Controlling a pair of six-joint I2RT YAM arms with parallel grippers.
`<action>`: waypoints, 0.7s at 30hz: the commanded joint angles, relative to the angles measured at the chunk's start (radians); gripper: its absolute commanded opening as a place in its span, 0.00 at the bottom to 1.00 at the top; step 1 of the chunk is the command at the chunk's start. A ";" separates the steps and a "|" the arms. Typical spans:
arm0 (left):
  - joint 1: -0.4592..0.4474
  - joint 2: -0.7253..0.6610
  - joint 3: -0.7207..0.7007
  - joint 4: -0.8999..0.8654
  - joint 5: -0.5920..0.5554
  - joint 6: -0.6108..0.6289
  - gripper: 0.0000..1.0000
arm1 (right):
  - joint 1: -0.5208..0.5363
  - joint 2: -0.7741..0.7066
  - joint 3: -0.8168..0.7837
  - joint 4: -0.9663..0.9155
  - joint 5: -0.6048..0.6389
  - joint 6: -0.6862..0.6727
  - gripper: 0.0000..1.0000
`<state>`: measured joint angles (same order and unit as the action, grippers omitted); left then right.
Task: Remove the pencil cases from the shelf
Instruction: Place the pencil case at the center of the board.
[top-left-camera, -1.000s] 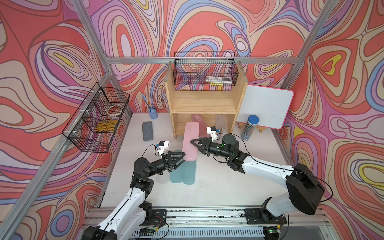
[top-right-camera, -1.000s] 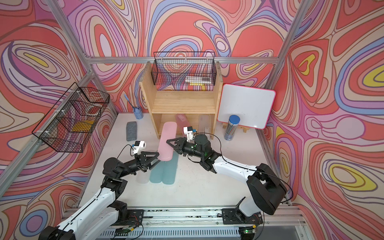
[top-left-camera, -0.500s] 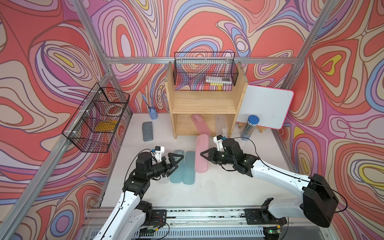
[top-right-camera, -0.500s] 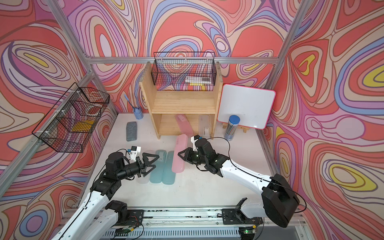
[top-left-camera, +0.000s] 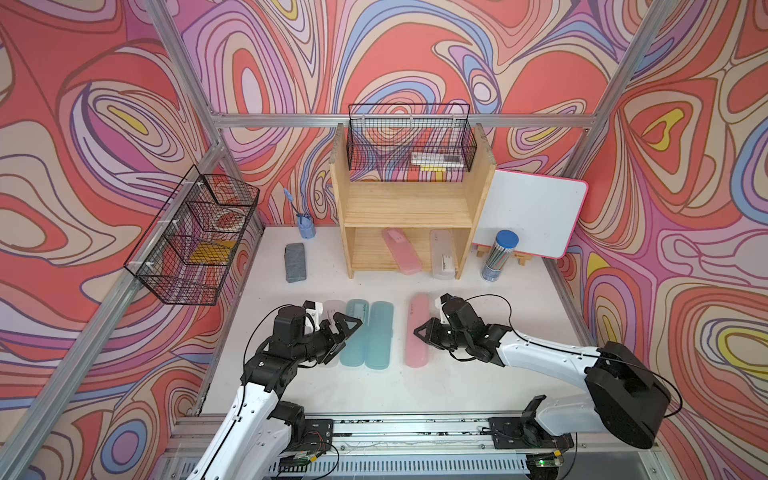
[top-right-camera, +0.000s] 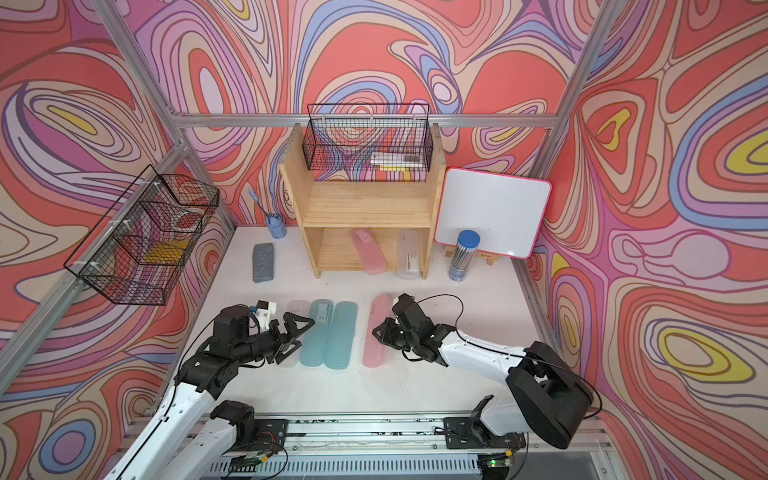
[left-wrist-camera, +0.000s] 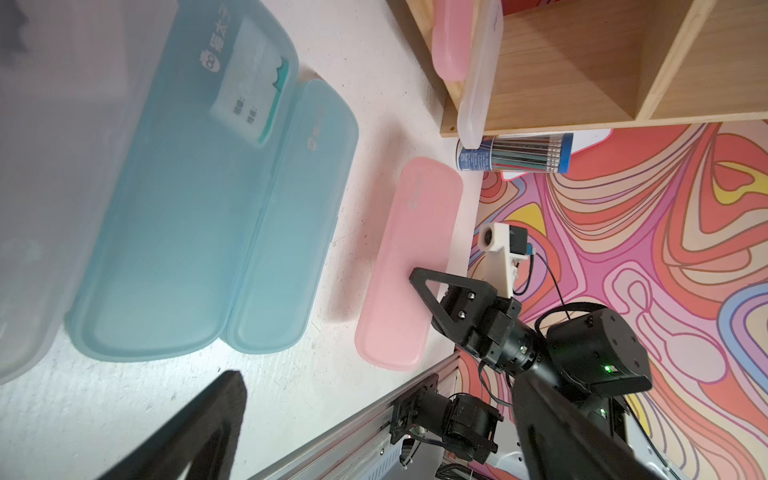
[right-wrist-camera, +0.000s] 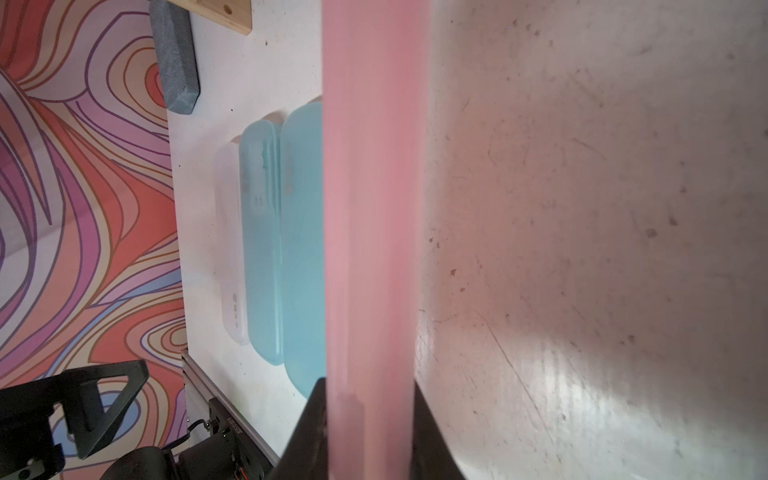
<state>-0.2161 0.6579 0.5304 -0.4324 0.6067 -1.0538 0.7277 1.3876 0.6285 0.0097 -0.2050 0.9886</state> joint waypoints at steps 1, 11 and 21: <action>0.004 -0.017 0.020 -0.046 -0.030 0.020 0.99 | -0.001 0.042 0.006 0.084 -0.003 -0.004 0.19; 0.004 -0.032 0.026 -0.082 -0.042 0.021 0.99 | 0.003 0.160 0.046 0.147 -0.045 0.002 0.19; 0.004 -0.038 0.025 -0.090 -0.048 0.020 0.99 | 0.039 0.234 0.076 0.182 -0.053 0.030 0.19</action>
<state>-0.2161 0.6300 0.5339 -0.4953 0.5713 -1.0534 0.7528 1.6020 0.6781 0.1528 -0.2501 1.0031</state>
